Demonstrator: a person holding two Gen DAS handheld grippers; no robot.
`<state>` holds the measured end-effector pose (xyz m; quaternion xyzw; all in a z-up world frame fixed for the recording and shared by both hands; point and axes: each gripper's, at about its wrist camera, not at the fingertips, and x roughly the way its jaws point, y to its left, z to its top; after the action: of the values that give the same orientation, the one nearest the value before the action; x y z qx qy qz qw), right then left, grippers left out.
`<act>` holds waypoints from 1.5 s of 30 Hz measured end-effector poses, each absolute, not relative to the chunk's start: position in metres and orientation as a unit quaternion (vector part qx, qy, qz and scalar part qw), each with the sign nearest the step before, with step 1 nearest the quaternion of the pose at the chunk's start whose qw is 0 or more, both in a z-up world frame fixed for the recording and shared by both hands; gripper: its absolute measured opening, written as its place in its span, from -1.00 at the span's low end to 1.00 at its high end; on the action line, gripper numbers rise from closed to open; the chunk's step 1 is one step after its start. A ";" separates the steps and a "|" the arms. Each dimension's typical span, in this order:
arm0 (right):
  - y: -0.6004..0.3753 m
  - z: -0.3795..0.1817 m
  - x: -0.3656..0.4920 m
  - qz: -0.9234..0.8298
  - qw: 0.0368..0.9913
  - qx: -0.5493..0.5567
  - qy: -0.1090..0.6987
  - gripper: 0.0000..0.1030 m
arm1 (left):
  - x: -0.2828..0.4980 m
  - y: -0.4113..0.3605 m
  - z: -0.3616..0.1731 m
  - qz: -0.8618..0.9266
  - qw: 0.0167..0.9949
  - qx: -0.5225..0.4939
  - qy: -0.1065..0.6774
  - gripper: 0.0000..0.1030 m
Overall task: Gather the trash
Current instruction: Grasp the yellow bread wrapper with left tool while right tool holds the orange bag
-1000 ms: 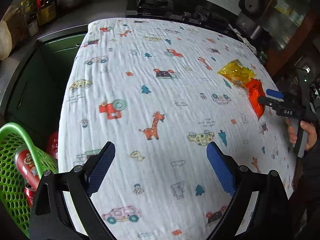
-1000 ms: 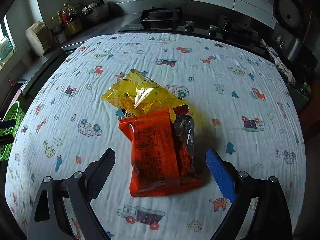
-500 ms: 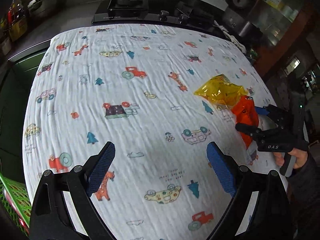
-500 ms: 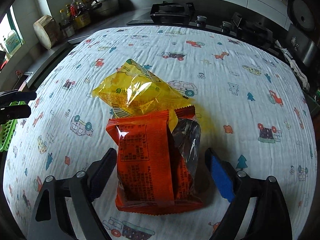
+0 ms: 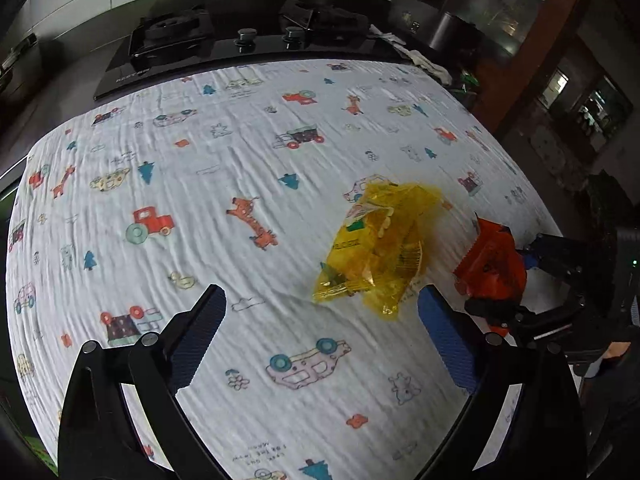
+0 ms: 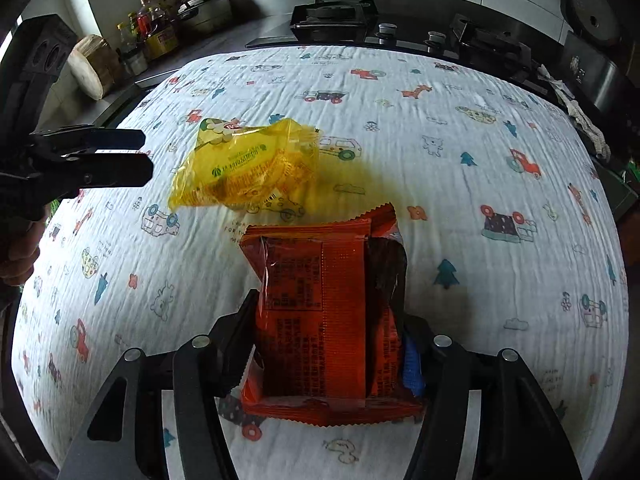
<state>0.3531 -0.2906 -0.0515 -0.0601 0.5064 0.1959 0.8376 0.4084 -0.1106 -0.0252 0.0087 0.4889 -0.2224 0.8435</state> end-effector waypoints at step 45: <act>-0.327 -0.055 0.341 0.187 0.832 -0.034 0.521 0.14 | 0.457 -0.189 -0.062 -0.252 0.800 0.044 0.542 0.81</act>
<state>0.3414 -0.3270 -0.0547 -0.0338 0.5214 0.1868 0.8319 0.4573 -0.1894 -0.0618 0.0443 0.5424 -0.2520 0.8002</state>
